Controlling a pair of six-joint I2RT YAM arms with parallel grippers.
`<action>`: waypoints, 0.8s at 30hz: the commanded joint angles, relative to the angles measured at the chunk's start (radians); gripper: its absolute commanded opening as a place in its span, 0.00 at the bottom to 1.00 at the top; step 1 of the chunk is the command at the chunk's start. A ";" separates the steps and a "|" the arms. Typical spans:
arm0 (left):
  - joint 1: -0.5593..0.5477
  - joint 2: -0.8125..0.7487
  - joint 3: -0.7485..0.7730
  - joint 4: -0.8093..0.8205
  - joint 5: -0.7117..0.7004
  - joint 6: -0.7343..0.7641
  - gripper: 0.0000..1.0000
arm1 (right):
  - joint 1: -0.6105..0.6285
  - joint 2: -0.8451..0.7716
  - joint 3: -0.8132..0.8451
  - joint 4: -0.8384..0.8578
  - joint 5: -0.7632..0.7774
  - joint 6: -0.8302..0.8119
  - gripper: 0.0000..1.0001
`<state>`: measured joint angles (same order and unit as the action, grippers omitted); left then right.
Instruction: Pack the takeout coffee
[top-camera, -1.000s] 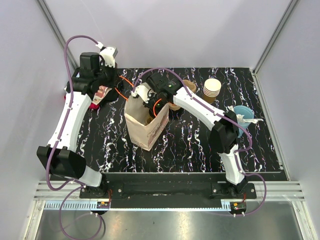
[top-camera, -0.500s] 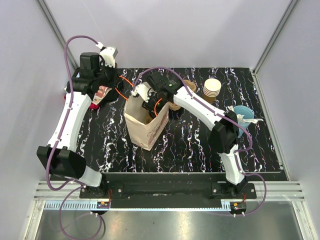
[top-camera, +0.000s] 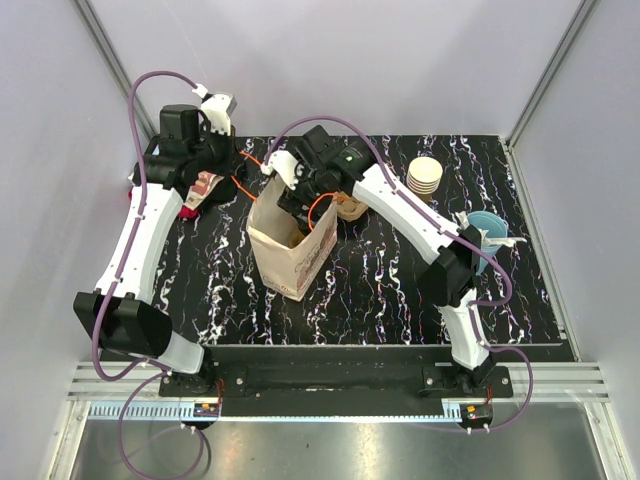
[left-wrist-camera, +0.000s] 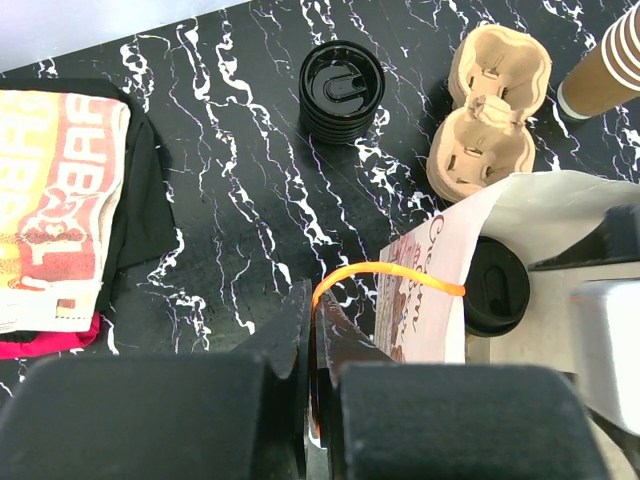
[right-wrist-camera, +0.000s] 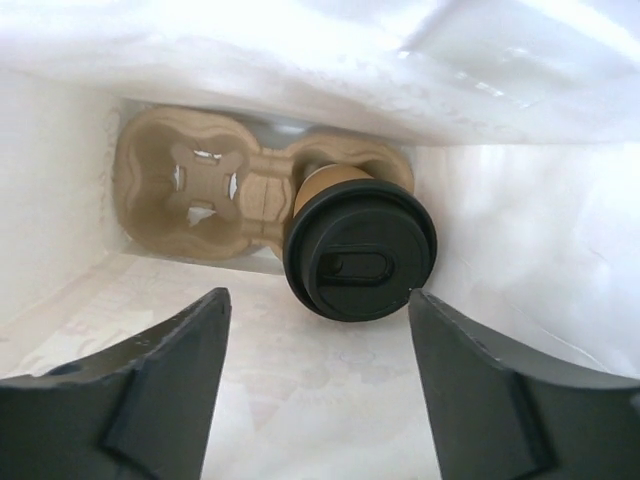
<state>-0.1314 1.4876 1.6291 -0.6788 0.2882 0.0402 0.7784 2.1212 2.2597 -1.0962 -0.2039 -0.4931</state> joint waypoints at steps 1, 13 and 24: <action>0.007 -0.027 0.002 0.061 0.040 0.003 0.00 | -0.007 -0.052 0.095 -0.027 -0.029 0.010 0.81; 0.007 -0.027 0.008 0.058 0.077 0.004 0.06 | -0.007 -0.124 0.199 -0.047 -0.037 0.024 1.00; 0.003 -0.029 0.014 0.056 0.121 0.009 0.39 | -0.008 -0.185 0.307 -0.060 0.019 0.053 1.00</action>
<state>-0.1314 1.4876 1.6291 -0.6781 0.3645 0.0467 0.7780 2.0029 2.4973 -1.1553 -0.2279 -0.4637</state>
